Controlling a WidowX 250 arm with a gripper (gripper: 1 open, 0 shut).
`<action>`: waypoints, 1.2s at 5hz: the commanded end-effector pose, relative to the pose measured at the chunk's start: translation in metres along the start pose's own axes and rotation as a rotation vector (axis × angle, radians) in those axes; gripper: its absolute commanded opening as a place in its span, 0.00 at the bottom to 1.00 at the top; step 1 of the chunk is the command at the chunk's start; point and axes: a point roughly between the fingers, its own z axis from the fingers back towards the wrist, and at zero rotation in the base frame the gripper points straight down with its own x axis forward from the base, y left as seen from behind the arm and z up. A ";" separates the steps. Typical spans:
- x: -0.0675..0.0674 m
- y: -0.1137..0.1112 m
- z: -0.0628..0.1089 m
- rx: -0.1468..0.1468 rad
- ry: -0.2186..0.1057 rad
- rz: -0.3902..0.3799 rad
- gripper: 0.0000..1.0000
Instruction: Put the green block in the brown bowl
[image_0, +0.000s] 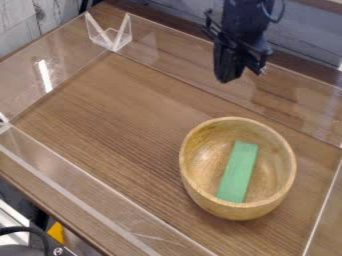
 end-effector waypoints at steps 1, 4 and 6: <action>0.008 0.014 0.009 0.034 -0.044 0.100 0.00; 0.023 0.000 -0.003 0.049 -0.024 0.129 0.00; 0.031 0.015 -0.009 0.055 -0.012 0.144 0.00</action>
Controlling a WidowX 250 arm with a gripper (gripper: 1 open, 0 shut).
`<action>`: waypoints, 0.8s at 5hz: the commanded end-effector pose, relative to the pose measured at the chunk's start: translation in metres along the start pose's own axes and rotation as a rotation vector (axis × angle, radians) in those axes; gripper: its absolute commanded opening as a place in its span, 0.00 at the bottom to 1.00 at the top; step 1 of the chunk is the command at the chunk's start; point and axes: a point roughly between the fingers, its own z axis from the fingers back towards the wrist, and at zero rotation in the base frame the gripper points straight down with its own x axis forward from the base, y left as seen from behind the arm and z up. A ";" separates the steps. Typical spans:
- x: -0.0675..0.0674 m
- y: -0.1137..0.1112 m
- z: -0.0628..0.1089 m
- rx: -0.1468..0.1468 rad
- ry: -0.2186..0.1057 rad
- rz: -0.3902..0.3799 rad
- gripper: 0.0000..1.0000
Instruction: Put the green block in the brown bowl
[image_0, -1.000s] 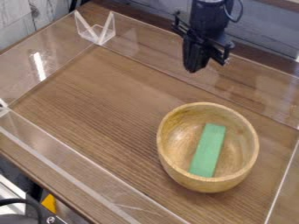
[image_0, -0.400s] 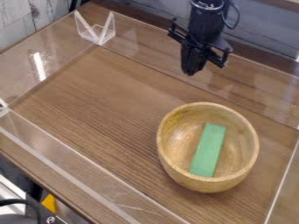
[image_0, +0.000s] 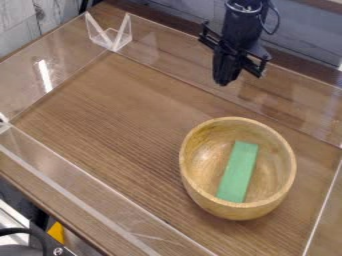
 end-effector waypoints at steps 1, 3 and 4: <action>0.008 0.001 0.011 0.018 -0.051 -0.013 0.00; 0.005 0.014 -0.005 0.023 -0.036 -0.013 0.00; 0.001 0.031 -0.015 0.027 -0.027 0.007 0.00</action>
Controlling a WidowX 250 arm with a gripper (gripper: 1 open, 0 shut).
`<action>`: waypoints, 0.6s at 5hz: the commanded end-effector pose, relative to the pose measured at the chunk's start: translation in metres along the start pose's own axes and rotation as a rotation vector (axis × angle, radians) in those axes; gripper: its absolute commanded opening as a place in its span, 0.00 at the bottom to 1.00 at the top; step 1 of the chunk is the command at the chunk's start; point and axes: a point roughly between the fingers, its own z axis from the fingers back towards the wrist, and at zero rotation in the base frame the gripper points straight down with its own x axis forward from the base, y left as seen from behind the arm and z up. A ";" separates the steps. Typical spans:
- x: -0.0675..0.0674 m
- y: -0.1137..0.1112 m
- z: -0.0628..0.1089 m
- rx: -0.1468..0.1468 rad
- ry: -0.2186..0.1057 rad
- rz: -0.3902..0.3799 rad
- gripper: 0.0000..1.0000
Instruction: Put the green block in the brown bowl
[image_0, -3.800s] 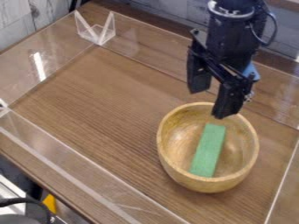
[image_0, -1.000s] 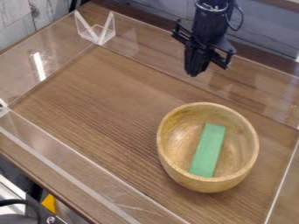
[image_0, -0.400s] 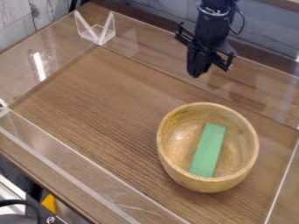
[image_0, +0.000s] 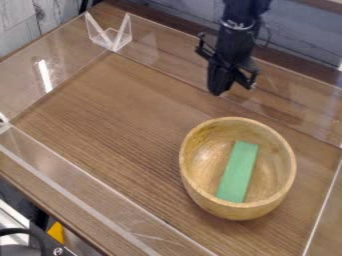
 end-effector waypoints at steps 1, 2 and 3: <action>-0.005 0.004 0.017 0.016 -0.036 0.019 0.00; -0.014 0.003 0.023 0.013 -0.039 0.034 1.00; -0.018 0.008 0.025 0.010 -0.045 0.015 1.00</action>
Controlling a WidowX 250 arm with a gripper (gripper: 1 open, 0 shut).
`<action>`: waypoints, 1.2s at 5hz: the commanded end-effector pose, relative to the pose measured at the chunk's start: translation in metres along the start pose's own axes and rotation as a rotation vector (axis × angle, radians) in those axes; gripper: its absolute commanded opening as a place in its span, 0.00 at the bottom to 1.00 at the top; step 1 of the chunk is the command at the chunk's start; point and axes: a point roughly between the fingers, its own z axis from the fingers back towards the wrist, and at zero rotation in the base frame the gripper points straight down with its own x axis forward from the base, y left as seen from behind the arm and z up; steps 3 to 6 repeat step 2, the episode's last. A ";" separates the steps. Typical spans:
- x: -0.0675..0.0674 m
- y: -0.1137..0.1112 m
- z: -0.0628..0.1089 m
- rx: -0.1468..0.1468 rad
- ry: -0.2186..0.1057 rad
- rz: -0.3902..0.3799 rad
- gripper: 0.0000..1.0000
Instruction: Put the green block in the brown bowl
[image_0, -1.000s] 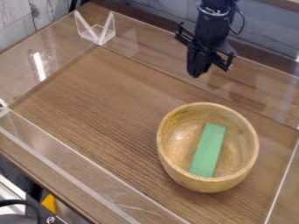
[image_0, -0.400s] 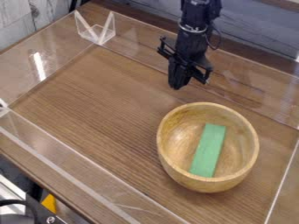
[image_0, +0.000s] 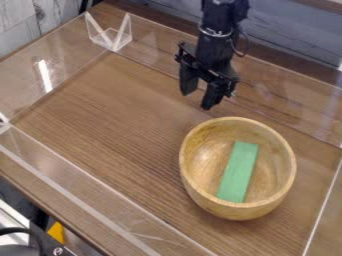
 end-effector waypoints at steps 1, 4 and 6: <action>0.000 0.012 0.032 0.015 -0.100 -0.012 1.00; 0.012 0.008 0.039 0.018 -0.130 -0.036 1.00; 0.012 0.008 0.039 0.018 -0.130 -0.036 1.00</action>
